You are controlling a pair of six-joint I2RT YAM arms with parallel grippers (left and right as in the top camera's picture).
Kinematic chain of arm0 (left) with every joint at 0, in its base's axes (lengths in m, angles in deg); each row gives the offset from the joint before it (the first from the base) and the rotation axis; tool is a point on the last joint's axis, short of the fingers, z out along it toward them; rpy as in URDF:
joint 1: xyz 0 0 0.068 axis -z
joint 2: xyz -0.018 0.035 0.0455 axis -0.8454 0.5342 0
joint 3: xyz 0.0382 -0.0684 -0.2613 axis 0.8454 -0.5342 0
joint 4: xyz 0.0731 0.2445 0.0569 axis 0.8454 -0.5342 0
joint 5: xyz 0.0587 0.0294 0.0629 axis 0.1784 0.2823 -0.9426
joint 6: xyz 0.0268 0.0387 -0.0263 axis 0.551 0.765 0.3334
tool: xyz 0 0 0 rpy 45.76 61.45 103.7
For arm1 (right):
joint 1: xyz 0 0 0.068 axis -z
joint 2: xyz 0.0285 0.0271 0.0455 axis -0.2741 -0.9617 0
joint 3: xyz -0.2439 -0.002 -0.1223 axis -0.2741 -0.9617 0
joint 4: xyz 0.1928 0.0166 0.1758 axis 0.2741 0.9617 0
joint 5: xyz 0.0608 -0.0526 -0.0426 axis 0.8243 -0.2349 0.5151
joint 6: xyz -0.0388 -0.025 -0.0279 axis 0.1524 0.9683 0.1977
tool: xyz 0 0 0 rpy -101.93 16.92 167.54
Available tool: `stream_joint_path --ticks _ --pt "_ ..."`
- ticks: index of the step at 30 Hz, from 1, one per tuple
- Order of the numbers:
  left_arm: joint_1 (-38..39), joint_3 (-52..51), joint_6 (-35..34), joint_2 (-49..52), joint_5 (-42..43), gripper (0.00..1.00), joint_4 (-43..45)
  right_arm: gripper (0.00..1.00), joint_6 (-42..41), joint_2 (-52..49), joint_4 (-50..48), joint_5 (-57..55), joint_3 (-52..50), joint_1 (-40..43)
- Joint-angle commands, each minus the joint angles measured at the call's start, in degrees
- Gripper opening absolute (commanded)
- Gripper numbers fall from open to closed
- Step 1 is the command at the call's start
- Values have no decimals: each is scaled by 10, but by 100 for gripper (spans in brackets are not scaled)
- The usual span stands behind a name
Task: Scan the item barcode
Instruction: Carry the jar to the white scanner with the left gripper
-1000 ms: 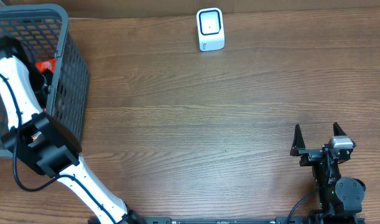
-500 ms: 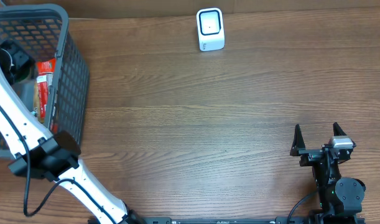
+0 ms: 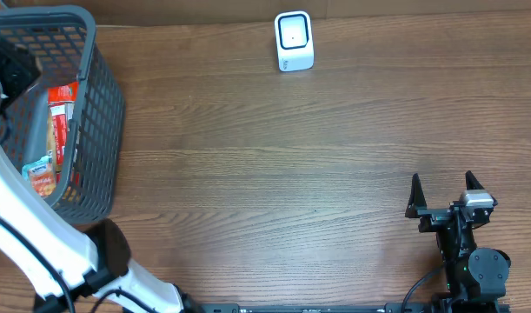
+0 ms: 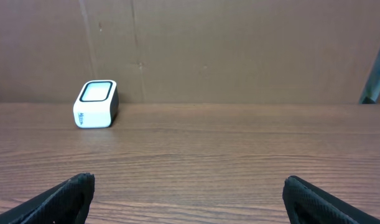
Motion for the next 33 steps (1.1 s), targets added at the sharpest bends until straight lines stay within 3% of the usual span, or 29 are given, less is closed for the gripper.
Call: stream_joint_path --ticks 1,7,12,17,20,28,33 --pt "55 11 -5 -36 17 44 2 100 1 6 -4 0 -6 3" --pt "188 -29 -19 -57 12 44 2 100 1 6 -4 0 -6 3" --pt "303 -120 -75 -57 -17 44 2 100 1 6 -4 0 -6 3" --pt "414 -253 -214 -50 -99 35 5 100 1 6 -4 0 -6 3" --pt "467 -332 -278 -43 -108 35 30 100 1 6 -4 0 -6 3" --pt "588 -547 -468 7 -105 37 193 100 1 6 -4 0 -6 3" --pt "638 -622 -565 52 -96 38 297 100 1 6 -4 0 -6 3"
